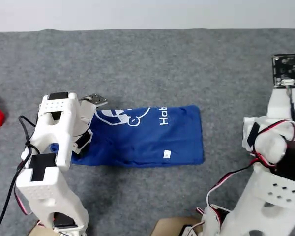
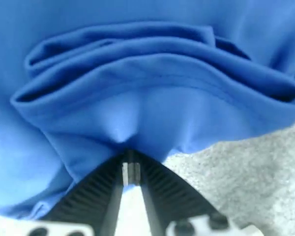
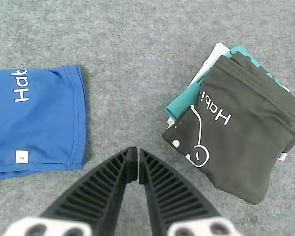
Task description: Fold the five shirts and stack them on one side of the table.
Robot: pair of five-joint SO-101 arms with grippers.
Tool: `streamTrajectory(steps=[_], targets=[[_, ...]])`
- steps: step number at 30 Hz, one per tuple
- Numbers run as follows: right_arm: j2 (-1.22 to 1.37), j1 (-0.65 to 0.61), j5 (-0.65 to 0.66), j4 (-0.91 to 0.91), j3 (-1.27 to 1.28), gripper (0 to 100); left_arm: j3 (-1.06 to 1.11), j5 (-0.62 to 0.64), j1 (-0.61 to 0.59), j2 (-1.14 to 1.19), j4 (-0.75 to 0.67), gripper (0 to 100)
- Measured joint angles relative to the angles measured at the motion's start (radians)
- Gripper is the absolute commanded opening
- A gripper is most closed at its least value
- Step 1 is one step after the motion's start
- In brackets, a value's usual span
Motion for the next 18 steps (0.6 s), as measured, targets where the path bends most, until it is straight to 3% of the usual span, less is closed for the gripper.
streamTrajectory(steps=[18], targets=[[0.000, 0.000, 0.000, 0.002, 0.000, 1.7, -0.190, 0.031, -0.034, 0.000, 0.000, 0]])
